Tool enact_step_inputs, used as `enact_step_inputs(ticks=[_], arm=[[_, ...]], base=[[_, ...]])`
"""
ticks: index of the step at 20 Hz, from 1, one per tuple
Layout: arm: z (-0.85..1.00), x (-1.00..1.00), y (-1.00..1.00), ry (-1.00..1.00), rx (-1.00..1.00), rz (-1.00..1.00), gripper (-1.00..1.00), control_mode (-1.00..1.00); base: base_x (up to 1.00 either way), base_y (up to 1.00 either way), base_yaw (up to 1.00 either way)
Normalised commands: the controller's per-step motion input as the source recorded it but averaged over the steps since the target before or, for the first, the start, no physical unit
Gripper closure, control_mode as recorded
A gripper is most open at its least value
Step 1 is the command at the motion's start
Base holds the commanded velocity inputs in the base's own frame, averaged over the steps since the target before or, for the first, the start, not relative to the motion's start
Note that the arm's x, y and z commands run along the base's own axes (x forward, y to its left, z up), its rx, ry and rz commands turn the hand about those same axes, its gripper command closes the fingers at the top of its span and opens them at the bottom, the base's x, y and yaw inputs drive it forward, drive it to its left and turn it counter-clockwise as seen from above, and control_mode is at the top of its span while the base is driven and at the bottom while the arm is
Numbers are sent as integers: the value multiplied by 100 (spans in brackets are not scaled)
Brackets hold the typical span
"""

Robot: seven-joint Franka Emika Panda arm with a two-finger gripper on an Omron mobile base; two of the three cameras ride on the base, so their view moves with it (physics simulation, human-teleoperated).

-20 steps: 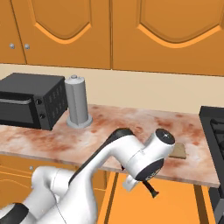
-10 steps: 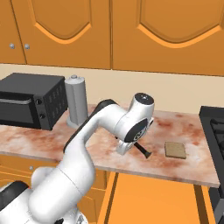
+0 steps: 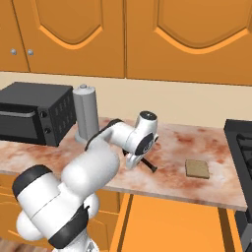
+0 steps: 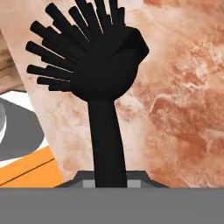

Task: Pick the dish brush from the drawer and place it on the counter.

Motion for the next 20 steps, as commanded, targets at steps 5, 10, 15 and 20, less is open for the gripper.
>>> enact_step_inputs(ticks=[5, 10, 15, 20], arm=[[-90, 18, 3, -2, 0, 2, 100, -100], [-26, 0, 0, -11, 0, 0, -100, -100], [13, 0, 5, -16, 1, 0, -100, -100], [100, -16, 14, -26, 8, 8, -100, -100]], base=[[0, 0, 0], [0, 0, 0], [0, 0, 0], [0, 0, 0]])
